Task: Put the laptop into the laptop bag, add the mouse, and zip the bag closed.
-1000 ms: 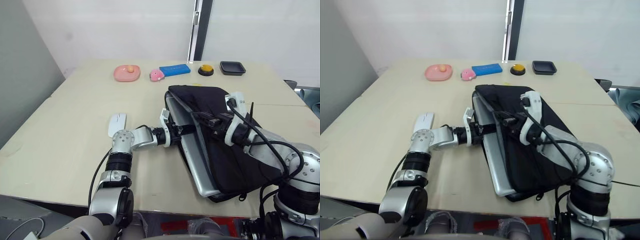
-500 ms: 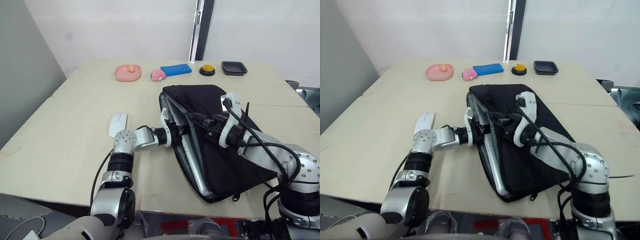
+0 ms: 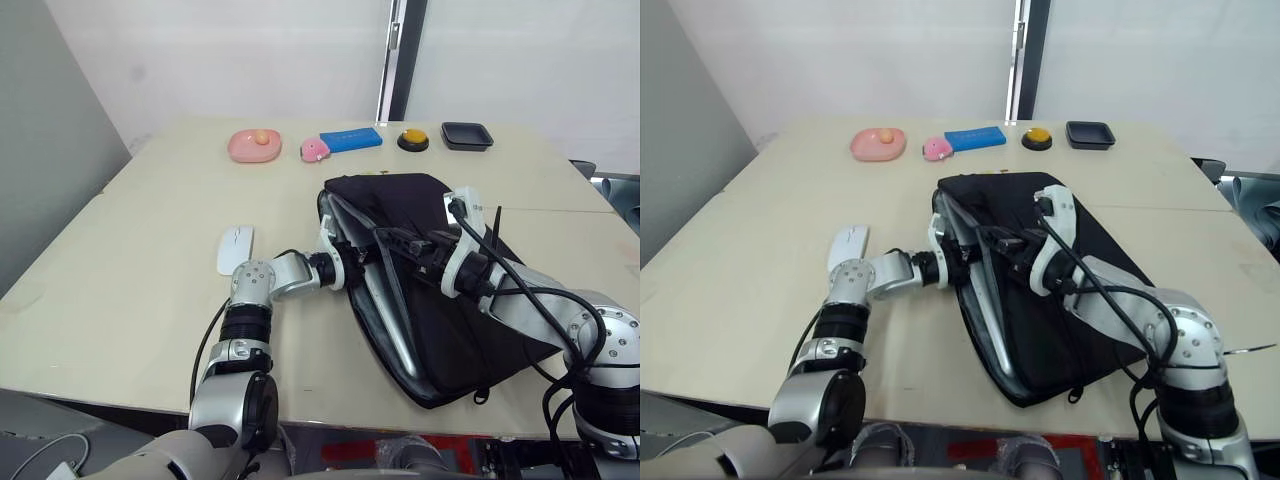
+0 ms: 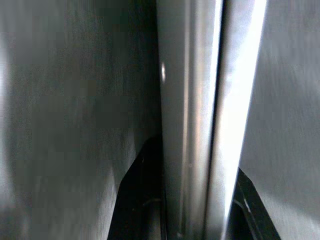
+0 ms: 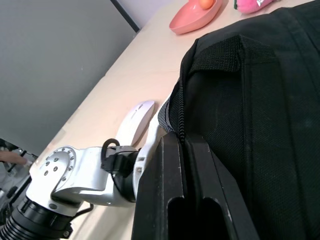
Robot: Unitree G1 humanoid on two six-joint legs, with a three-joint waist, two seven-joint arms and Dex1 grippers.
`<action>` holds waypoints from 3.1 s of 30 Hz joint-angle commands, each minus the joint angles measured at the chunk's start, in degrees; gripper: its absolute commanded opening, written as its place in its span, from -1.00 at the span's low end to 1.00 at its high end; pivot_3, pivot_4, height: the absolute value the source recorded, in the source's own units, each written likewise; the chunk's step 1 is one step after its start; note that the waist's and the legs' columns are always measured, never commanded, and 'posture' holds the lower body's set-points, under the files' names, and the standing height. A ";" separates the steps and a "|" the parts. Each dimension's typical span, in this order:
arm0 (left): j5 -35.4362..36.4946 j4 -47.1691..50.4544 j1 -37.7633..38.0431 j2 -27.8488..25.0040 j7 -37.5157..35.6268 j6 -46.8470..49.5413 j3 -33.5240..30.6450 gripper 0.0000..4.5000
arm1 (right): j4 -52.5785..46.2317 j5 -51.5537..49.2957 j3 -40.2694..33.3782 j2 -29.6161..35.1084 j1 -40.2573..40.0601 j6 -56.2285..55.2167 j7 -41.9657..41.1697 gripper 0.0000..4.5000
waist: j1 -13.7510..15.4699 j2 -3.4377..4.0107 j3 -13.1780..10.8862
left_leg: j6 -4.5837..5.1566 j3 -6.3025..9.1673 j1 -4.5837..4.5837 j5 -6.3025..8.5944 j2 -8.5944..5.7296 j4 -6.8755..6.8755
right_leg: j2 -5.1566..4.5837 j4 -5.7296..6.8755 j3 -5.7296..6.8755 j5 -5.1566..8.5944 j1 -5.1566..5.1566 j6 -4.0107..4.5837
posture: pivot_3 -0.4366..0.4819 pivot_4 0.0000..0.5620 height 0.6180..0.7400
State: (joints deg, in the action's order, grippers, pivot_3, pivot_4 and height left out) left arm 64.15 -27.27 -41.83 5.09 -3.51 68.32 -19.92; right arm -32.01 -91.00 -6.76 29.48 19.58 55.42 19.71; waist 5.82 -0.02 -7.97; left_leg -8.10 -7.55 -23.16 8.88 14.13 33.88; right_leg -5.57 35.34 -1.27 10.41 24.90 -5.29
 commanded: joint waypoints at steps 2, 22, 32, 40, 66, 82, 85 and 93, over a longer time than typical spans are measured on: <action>0.67 2.67 -2.62 1.67 -1.99 -0.15 0.08 -0.84 | -2.24 -2.97 1.31 -0.10 0.67 -3.19 0.75 -0.99 | 0.04 0.00 0.00 | 0.01 0.03 -0.04 -0.01 0.00 -0.01 | 0.00 -0.06 0.04 -0.01 0.01 -0.01 | -0.05 -0.47 1.00; -1.26 6.22 -2.21 1.56 -5.89 4.02 2.25 -0.13 | -1.78 -3.15 2.70 1.36 0.95 -5.57 0.68 -1.00 | 0.08 0.00 0.00 | 0.02 0.04 -0.05 0.00 -0.01 -0.01 | 0.00 -0.08 0.04 -0.01 0.00 -0.01 | -0.05 -0.47 1.00; 1.09 12.09 -2.04 -7.04 -10.37 11.78 1.25 0.77 | 4.20 0.29 -3.12 9.99 -0.48 -4.22 -6.86 -1.00 | 0.09 0.00 0.00 | 0.01 0.04 -0.03 0.00 -0.01 0.00 | 0.00 -0.07 0.03 -0.01 -0.02 -0.01 | -0.05 -0.47 1.00; 5.63 17.14 0.10 -16.75 -11.98 20.69 -2.48 0.77 | 7.40 3.56 -4.79 13.58 -0.74 -3.90 -12.55 -1.00 | 0.17 0.00 0.01 | 0.02 0.02 -0.02 0.00 -0.02 0.06 | -0.02 -0.03 0.02 0.13 -0.02 0.25 | -0.05 -0.47 1.00; -12.63 23.98 32.18 -65.25 -71.82 -17.65 -9.68 0.79 | 11.38 16.59 -0.42 13.96 -0.75 3.49 -28.81 0.02 | -0.13 0.03 0.01 | 0.00 -0.06 0.22 0.04 0.04 -0.17 | -0.01 -0.04 0.03 0.40 -0.03 0.63 | -0.05 -0.47 1.00; -27.56 6.79 42.50 -73.27 -77.53 -35.38 -17.77 0.79 | 10.79 50.81 -45.59 31.47 -41.83 -17.29 -77.06 0.98 | 0.17 -0.23 0.13 | 0.43 -0.22 0.35 0.25 0.08 -0.54 | -0.03 -0.22 0.02 0.65 -0.02 0.83 | -0.05 -0.47 1.00; -28.43 6.21 40.43 -73.18 -75.83 -34.63 -15.48 0.79 | 11.30 53.52 -47.37 29.96 -44.05 -19.02 -78.52 0.98 | 0.13 -0.27 0.16 | 0.44 -0.30 0.53 0.25 0.07 -0.50 | -0.04 -0.11 -0.07 0.65 -0.06 0.82 | -0.05 -0.47 1.00; -27.99 18.52 38.67 -65.70 -68.70 -33.99 -10.60 0.79 | 3.95 46.86 -39.89 28.43 -34.43 -17.33 -76.48 0.98 | -0.77 -0.19 0.17 | 0.46 -0.71 1.11 0.24 0.10 -0.50 | -0.01 0.29 -0.48 0.65 -0.13 0.86 | -0.05 -0.47 1.00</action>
State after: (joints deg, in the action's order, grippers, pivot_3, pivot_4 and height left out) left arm 35.26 -12.68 -2.37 -61.61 -74.91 33.11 -30.81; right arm -24.20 -40.37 -47.94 57.64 -17.60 37.98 -57.74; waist 5.04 -0.21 -7.80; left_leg -7.64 -8.26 -22.01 9.11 14.27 33.39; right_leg -5.53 35.68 -1.76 11.07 24.77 -4.40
